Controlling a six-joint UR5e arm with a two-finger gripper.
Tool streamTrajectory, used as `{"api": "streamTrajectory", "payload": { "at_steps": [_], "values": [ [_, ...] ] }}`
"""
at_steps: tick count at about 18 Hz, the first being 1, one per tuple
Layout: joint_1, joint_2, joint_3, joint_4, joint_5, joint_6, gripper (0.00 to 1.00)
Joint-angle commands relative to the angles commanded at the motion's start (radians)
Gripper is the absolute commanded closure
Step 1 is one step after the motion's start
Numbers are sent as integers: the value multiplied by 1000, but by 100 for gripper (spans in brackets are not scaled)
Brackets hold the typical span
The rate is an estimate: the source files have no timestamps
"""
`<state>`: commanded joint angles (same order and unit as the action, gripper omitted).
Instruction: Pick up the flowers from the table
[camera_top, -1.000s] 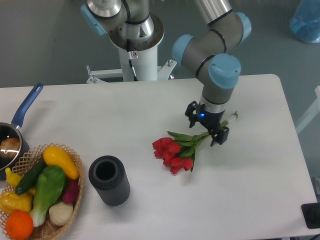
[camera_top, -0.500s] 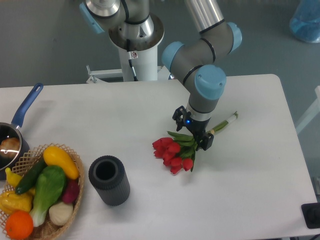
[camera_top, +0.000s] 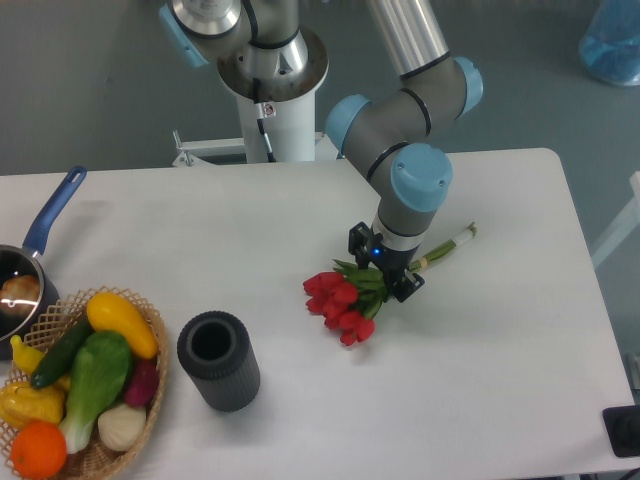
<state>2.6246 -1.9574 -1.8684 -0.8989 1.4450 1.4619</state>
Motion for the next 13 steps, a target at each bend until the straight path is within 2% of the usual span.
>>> {"api": "streamTrajectory", "payload": {
  "at_steps": [1, 5, 7, 10, 13],
  "values": [
    [0, 0, 2, 0, 2, 0, 100],
    [20, 8, 9, -3, 0, -5, 100],
    [26, 15, 31, -3, 0, -72, 100],
    [22, 21, 104, -5, 5, -164, 100],
    [21, 17, 187, -18, 12, -179, 100]
  ]
}}
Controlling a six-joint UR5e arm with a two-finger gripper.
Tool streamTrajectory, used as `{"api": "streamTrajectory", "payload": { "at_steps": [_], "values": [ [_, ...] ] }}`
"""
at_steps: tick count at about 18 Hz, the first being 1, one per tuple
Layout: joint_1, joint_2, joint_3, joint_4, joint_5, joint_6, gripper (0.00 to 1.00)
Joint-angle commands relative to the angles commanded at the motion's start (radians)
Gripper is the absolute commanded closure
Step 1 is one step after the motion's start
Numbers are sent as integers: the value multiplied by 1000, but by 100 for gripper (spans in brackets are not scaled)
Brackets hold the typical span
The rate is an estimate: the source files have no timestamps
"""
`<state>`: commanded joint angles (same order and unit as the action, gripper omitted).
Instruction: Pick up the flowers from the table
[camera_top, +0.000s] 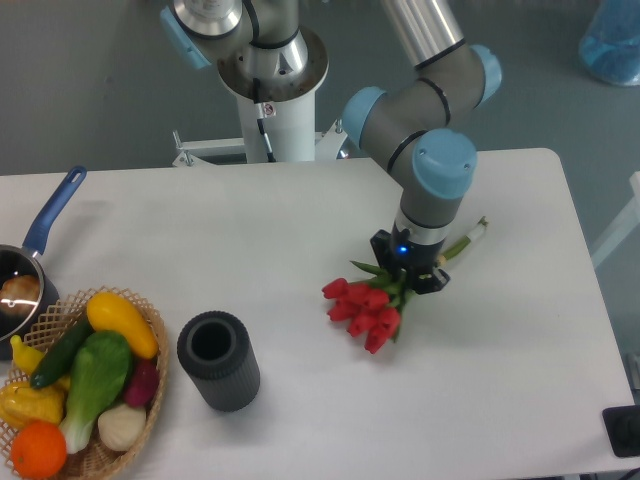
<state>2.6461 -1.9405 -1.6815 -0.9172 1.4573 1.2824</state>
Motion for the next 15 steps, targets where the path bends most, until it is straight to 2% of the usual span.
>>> {"api": "streamTrajectory", "payload": {
  "at_steps": [2, 6, 10, 12, 13, 15],
  "values": [
    [12, 5, 25, -8, 0, 2, 100],
    [40, 34, 115, -133, 0, 11, 100],
    [41, 37, 196, -209, 2, 12, 100],
    [41, 34, 268, -310, 20, 14, 100],
    [41, 29, 291, -333, 40, 17, 100],
    [41, 29, 302, -339, 46, 21, 100]
  ]
}}
